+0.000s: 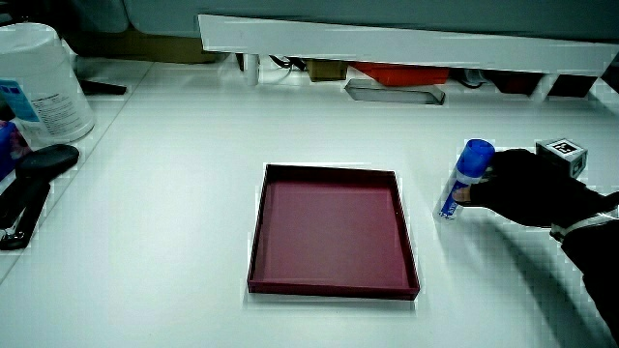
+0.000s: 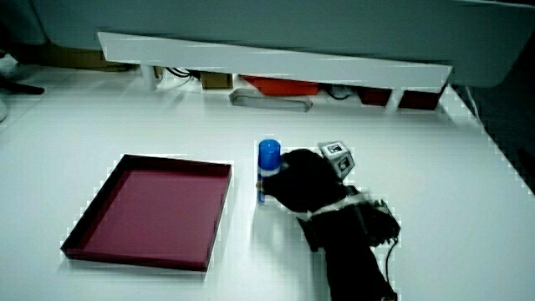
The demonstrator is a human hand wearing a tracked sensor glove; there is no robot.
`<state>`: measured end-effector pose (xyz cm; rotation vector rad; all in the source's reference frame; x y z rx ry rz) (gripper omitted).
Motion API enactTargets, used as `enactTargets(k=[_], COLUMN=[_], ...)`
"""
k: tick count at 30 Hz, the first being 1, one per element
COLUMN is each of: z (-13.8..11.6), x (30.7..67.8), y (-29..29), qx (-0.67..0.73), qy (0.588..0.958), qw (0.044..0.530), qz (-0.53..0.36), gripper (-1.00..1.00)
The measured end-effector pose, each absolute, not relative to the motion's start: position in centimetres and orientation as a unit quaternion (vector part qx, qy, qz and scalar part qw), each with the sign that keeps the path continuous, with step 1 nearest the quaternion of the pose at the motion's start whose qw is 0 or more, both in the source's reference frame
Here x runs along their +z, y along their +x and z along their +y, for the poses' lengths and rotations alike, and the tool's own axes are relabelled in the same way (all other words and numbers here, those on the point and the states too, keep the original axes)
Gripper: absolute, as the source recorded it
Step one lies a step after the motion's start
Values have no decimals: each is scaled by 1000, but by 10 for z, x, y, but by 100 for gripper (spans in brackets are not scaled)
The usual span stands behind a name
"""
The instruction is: Pick glue from desk
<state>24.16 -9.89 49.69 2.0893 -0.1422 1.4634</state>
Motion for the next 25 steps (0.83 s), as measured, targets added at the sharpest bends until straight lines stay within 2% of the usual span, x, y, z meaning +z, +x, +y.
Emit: enactTargets(k=[10, 22, 23, 25], z=[-99, -107, -107, -107], x=[489, 434, 430, 424], y=[240, 188, 181, 168], qx=[545, 525, 541, 535], qy=[797, 805, 792, 793], qw=[253, 244, 243, 247], qz=[-66, -129, -142, -154], gripper=[100, 100, 100, 100])
